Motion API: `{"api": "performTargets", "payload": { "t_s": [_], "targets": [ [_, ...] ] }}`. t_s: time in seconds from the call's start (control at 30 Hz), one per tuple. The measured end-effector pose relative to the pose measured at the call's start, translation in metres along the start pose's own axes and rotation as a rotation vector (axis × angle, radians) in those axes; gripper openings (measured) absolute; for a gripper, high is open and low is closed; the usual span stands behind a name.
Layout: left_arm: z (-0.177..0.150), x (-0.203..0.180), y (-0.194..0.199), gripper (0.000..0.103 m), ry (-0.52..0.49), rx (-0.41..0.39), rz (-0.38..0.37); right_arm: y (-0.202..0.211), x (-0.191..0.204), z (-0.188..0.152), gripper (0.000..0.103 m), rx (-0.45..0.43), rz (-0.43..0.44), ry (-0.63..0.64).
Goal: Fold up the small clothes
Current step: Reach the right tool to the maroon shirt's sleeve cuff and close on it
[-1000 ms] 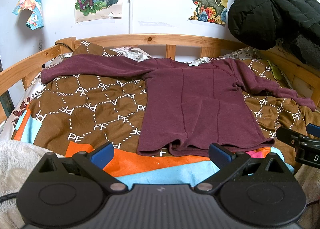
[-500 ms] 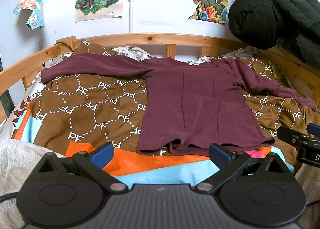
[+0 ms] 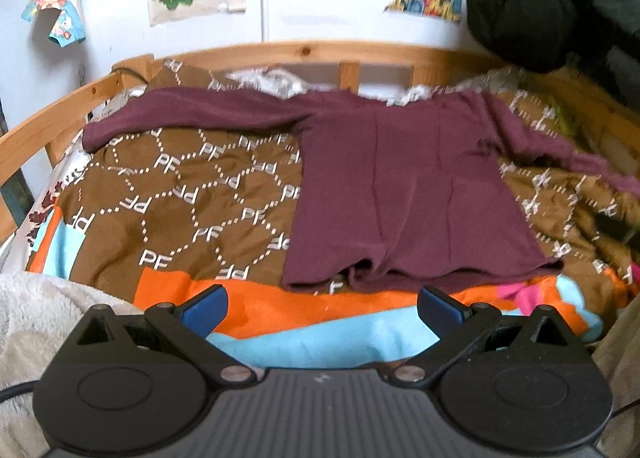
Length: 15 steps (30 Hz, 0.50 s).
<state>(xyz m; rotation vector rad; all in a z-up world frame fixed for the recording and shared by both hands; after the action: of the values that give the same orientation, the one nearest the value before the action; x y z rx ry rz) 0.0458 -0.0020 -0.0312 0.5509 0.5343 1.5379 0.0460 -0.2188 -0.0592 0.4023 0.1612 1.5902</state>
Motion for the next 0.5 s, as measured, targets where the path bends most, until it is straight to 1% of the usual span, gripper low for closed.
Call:
{"api": "performTargets", "payload": {
  "t_s": [0.1,0.13,0.27,0.37,0.43,0.5],
  "targets": [
    [0.005,0.002,-0.006,0.102,0.015,0.028,-0.032,0.003,-0.012,0.013,0.103,-0.022,-0.011,-0.092],
    [0.008,0.003,-0.007,0.102,0.018,0.032,-0.041,0.003,-0.023,0.02,0.103,-0.032,-0.019,-0.126],
    [0.025,0.001,-0.017,0.102,-0.006,0.04,-0.057,0.003,-0.047,0.042,0.103,-0.075,-0.064,-0.236],
    [0.043,-0.001,-0.027,0.102,-0.019,0.043,-0.065,-0.005,-0.08,0.058,0.103,-0.089,-0.094,-0.339],
    [0.056,-0.002,-0.036,0.102,-0.021,0.045,-0.069,-0.012,-0.097,0.062,0.103,-0.093,-0.13,-0.403],
    [0.069,-0.003,-0.046,0.102,-0.022,0.049,-0.071,-0.023,-0.124,0.066,0.103,-0.081,-0.16,-0.468]
  ]
}}
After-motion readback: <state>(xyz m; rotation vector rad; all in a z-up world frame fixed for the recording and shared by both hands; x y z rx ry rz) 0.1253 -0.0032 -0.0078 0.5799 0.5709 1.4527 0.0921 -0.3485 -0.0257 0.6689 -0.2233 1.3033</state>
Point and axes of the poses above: each gripper's, at about its wrist camera, not at the fingertips, and y roughly against the way its jaws point, x to its left, z to its top, the point moved 4 cm from there along -y, roughly the way its jaws point, and after that the axes turned 1 degree about -x, right-handed, at the moved point
